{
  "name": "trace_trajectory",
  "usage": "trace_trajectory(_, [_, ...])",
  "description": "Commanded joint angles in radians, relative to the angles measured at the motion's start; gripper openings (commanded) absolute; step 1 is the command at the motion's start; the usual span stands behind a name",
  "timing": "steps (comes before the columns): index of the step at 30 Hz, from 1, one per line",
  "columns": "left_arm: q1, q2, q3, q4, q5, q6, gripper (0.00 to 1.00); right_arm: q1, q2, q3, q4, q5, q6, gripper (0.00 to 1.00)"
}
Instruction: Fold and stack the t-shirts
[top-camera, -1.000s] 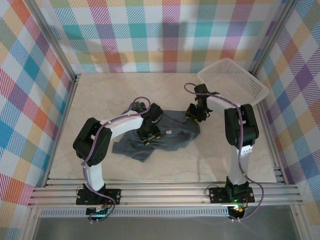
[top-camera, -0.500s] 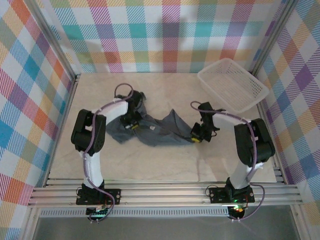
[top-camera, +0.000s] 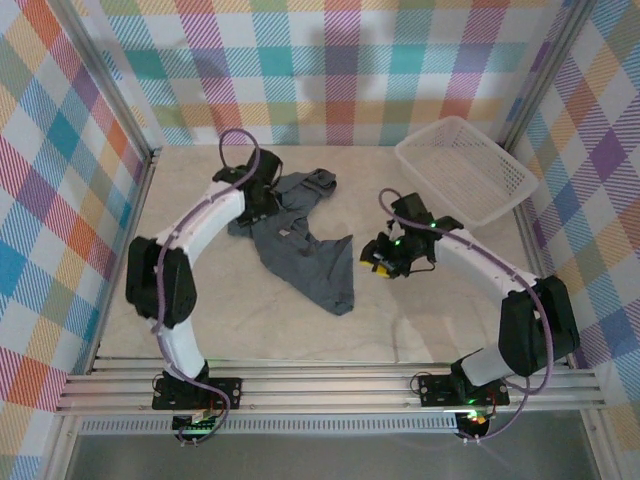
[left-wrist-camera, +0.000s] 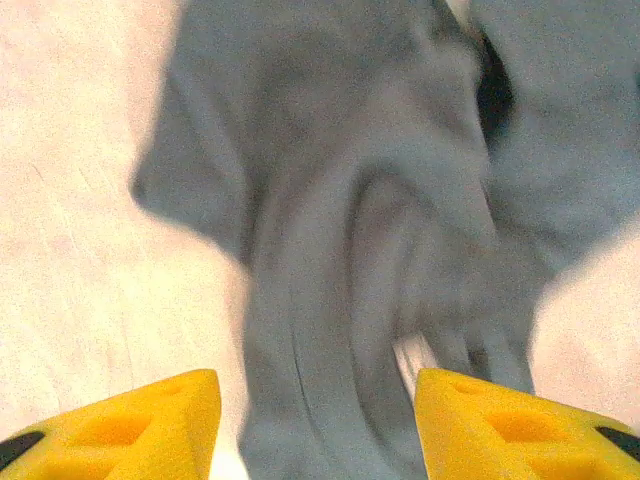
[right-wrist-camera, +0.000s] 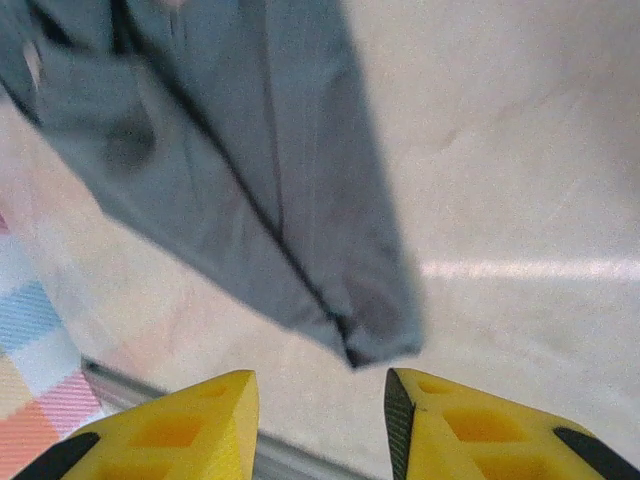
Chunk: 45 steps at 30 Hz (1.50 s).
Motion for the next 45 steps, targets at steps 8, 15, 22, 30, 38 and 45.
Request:
trace_trajectory(8, [-0.289,0.156,0.06,-0.118,0.09,-0.103,0.65,-0.079,0.234,0.201,0.001,0.032,-0.106,0.4])
trace_trajectory(15, [-0.313,0.421,0.307,-0.291,0.02,-0.067,0.63,-0.116,0.196,0.176,0.003,0.025,-0.111,0.4])
trace_trajectory(22, [-0.318,0.486,0.301,-0.306,-0.063,-0.062,0.52,-0.138,0.12,0.089,0.01,0.014,-0.098,0.41])
trace_trajectory(30, [-0.32,0.358,0.234,-0.283,-0.153,-0.068,0.0,-0.143,0.122,0.08,0.024,0.008,-0.096,0.41])
trace_trajectory(38, [-0.313,-0.098,-0.026,-0.233,-0.299,-0.138,0.0,-0.136,0.214,0.142,0.124,-0.038,-0.051,0.4])
trace_trajectory(45, [-0.191,-0.584,-0.404,-0.236,-0.395,-0.234,0.0,-0.049,0.383,0.297,0.291,-0.031,0.052,0.41])
